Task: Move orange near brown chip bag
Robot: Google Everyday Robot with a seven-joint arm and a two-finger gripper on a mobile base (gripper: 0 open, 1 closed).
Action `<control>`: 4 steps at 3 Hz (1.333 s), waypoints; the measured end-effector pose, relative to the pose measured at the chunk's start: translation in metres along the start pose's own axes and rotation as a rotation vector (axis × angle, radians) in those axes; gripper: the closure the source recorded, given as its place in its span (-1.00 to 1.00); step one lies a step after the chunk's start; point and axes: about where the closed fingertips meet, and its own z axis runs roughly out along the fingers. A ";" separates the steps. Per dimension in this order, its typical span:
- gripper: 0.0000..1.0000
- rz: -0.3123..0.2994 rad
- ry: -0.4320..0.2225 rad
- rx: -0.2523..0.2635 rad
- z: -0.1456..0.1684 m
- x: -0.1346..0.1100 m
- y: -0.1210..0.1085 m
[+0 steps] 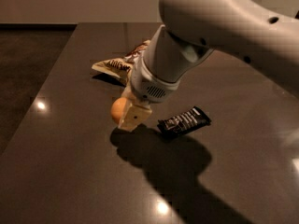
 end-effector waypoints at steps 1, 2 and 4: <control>1.00 0.069 0.020 0.068 -0.014 0.021 -0.040; 1.00 0.142 0.042 0.133 -0.029 0.048 -0.083; 1.00 0.251 0.036 0.197 -0.028 0.088 -0.135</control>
Offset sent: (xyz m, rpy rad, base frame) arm 0.1447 -0.1083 0.0157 -0.0330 -0.0737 -0.3395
